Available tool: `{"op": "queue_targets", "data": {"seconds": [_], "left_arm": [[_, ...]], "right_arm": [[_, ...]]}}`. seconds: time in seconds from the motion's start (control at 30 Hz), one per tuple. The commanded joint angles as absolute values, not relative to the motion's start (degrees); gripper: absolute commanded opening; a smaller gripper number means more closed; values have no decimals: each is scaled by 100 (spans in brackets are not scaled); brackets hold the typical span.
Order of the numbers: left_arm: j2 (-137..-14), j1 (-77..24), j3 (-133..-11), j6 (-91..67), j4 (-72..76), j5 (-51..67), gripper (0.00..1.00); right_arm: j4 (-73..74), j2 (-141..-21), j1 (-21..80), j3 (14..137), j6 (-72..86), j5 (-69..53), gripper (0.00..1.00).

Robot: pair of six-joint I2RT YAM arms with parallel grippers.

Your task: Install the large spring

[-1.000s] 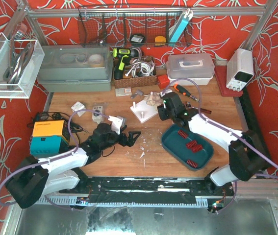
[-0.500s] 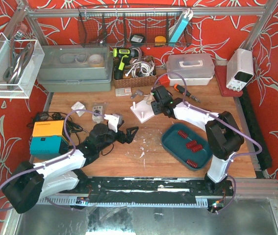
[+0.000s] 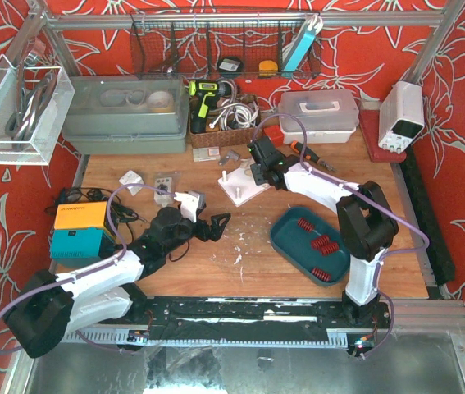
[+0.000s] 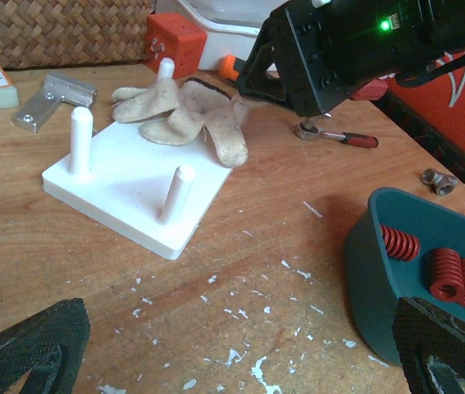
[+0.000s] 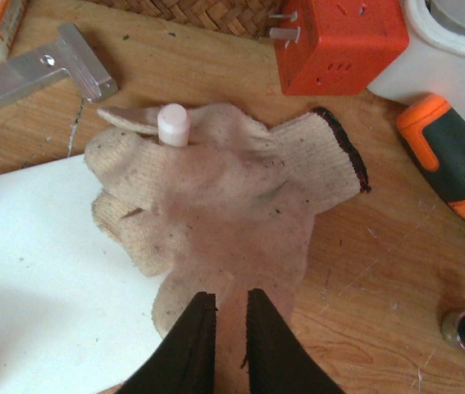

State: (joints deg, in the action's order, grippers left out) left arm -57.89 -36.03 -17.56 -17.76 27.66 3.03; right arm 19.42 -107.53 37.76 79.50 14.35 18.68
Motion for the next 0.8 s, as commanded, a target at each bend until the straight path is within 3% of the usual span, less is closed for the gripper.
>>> {"op": "queue_targets", "data": {"seconds": [0.0,0.07,0.2,0.57,0.77], "left_arm": [[-5810,-3623,-1946,-1689,2741,220,100],[-5810,-3621,-1947,-1686,2734,204,100],[-5830,-3621,-1955,-1678,2730,168,100],[-5851,-3621,-1982,-1625,2667,55,100],[-5938,-3621,-1997,-1623,2689,62,100]], "right_arm": [[2261,-10785,3744,8074,1476,2067,28],[2243,-10778,3744,8051,1443,2033,37],[2313,-10862,3745,8092,1361,2088,44],[2461,-11088,3744,8268,1310,1855,52],[2516,-11138,3744,8275,1293,2064,50]]}}
